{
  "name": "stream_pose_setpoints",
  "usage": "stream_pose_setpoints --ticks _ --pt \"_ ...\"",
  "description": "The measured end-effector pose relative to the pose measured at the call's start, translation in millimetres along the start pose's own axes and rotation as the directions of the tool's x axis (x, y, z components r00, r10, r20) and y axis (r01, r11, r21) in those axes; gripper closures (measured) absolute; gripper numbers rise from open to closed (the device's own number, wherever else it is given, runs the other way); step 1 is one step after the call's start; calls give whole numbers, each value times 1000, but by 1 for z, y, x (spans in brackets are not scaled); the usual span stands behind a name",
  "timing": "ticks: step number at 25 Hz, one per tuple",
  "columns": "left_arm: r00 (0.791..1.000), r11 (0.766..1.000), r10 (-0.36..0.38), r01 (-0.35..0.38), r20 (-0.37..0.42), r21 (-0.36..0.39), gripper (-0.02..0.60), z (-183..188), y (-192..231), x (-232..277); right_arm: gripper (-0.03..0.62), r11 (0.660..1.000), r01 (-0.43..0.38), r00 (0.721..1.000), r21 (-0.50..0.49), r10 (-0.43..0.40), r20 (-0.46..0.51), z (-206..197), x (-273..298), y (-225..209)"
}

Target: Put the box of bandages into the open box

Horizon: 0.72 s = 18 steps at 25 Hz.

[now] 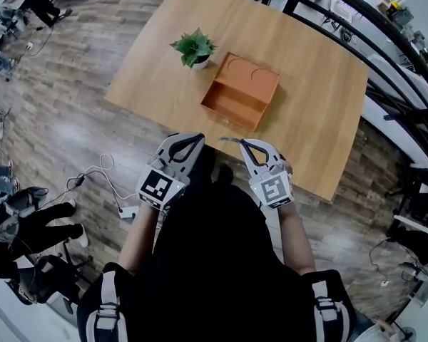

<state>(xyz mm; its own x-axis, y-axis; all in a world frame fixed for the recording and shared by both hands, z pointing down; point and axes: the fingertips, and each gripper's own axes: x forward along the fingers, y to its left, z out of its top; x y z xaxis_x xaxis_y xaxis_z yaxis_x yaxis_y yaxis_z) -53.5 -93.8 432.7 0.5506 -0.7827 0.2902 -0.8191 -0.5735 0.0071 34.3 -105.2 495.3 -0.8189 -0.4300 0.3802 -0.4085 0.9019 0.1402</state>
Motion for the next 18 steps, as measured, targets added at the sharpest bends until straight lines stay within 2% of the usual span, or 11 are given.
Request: stream_pose_setpoints --ticks 5,10,18 --pt "998 998 -53 52 23 19 563 13 23 26 569 999 39 999 22 -39 -21 1 15 -18" --pt "993 994 -106 105 42 38 561 29 46 54 569 999 50 997 2 -50 -67 0 37 -35" --pt "987 987 -158 158 8 27 563 27 83 82 569 997 64 989 36 -59 -133 -21 72 -51"
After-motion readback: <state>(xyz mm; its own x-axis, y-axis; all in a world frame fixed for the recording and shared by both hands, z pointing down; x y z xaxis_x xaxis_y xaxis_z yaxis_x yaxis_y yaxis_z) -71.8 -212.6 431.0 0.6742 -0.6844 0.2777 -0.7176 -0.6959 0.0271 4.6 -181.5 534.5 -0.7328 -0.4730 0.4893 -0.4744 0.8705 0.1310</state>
